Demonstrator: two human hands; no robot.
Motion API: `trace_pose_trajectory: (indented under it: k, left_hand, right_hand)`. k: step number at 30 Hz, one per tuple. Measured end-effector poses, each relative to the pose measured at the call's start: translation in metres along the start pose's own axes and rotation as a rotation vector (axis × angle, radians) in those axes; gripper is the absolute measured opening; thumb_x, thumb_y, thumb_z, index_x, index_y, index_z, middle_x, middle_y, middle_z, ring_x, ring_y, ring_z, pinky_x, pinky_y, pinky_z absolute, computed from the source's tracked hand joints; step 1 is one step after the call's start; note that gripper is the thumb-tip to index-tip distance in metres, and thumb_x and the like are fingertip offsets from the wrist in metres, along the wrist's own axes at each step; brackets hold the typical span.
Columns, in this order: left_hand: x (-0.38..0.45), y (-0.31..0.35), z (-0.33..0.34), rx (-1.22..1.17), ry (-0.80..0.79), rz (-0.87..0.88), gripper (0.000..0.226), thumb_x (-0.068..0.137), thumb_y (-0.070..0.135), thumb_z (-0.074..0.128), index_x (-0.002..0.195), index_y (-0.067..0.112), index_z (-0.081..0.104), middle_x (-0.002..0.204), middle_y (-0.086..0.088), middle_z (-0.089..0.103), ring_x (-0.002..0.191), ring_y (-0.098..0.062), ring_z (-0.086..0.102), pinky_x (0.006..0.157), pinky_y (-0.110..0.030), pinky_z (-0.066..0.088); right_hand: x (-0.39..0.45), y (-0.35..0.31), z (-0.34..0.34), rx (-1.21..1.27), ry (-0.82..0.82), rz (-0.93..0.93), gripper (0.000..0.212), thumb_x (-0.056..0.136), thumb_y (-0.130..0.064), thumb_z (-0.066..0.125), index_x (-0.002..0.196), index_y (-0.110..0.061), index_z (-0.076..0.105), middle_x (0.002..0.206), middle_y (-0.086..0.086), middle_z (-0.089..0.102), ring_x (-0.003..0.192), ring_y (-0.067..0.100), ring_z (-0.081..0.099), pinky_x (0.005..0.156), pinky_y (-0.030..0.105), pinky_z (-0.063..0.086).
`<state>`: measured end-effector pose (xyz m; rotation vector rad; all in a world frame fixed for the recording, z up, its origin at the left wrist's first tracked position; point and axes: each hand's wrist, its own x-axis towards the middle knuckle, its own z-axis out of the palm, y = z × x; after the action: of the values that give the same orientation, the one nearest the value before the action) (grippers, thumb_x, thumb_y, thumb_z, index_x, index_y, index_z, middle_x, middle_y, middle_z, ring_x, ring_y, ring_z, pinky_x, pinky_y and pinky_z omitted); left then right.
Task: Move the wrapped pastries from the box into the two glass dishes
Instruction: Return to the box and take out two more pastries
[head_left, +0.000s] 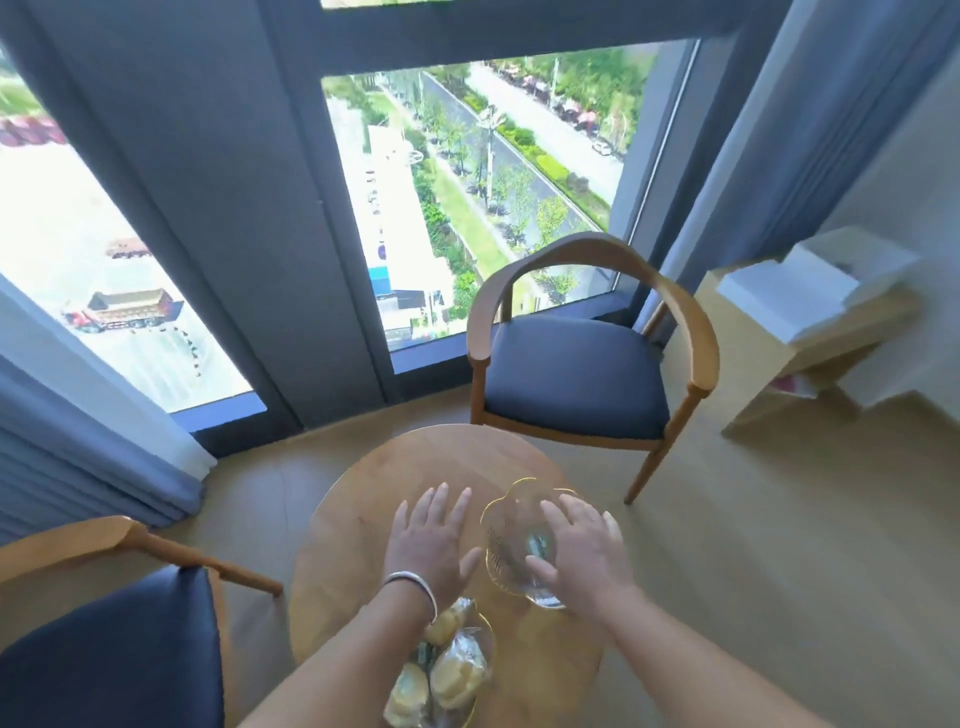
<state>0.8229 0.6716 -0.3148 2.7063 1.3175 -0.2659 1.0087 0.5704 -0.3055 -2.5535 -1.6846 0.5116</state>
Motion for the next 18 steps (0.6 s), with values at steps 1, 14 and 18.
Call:
trace_pose_trajectory:
  k: [1, 14, 18]
  left_hand:
    - [0.005, 0.013, -0.005, 0.006, 0.005, 0.035, 0.073, 0.093, 0.063, 0.027, 0.151, 0.031, -0.005, 0.161, -0.003, 0.004, 0.147, -0.021, 0.004, 0.117, -0.046, 0.007]
    - [0.06, 0.218, -0.051, 0.058, 0.075, 0.457, 0.074, 0.093, 0.06, 0.03, 0.149, 0.032, -0.009, 0.161, -0.003, 0.003, 0.147, -0.022, 0.003, 0.117, -0.046, 0.004]
    - [0.072, 0.287, -0.055, 0.07, 0.078, 0.559, 0.075, 0.093, 0.059, 0.034, 0.15, 0.031, -0.006, 0.161, -0.004, 0.005, 0.146, -0.022, 0.004, 0.118, -0.045, 0.004]
  right_hand:
    - [-0.004, 0.012, -0.005, 0.002, 0.022, 0.029, 0.075, 0.086, -0.062, 0.052, 0.15, -0.031, 0.027, 0.159, 0.0, 0.025, 0.146, 0.018, 0.018, 0.119, 0.045, 0.01]
    - [-0.078, 0.216, -0.049, 0.036, 0.109, 0.461, 0.08, 0.085, -0.065, 0.048, 0.152, -0.029, 0.022, 0.159, 0.004, 0.022, 0.146, 0.019, 0.019, 0.118, 0.045, 0.013]
    - [-0.107, 0.27, -0.055, 0.061, 0.128, 0.578, 0.078, 0.084, -0.066, 0.049, 0.15, -0.031, 0.024, 0.159, 0.002, 0.023, 0.145, 0.018, 0.021, 0.118, 0.044, 0.016]
